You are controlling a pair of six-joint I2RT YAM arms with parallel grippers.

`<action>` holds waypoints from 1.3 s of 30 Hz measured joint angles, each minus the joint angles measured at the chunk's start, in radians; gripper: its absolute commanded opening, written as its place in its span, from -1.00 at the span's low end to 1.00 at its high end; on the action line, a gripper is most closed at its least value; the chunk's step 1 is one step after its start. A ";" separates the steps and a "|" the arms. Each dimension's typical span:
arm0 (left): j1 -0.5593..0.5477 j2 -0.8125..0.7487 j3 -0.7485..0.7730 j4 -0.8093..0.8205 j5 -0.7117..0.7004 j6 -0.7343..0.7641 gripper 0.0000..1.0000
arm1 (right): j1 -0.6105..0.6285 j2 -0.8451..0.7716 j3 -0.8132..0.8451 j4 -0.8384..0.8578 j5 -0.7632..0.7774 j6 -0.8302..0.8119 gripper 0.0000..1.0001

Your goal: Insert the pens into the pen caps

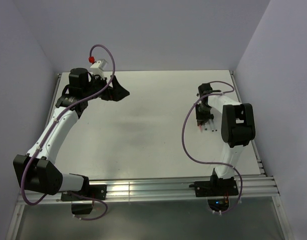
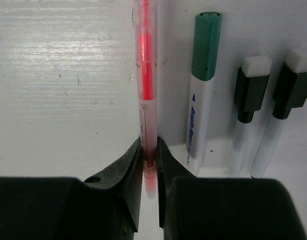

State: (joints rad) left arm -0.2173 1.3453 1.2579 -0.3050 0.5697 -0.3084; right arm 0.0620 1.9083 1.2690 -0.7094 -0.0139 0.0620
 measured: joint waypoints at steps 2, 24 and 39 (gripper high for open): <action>0.000 0.000 0.000 0.000 0.000 0.000 0.99 | 0.000 0.000 0.000 0.002 0.003 0.001 -0.46; 0.000 0.000 0.000 -0.015 -0.005 -0.016 0.99 | 0.002 -0.103 0.004 0.013 0.005 0.010 0.43; 0.000 0.013 0.057 -0.043 -0.059 0.064 0.99 | 0.019 -0.529 0.186 0.106 -0.362 -0.013 0.96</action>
State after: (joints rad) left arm -0.2173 1.3582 1.3151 -0.3485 0.5110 -0.2443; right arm 0.0814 1.3792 1.4548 -0.6033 -0.3756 0.0486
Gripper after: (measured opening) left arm 0.995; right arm 0.920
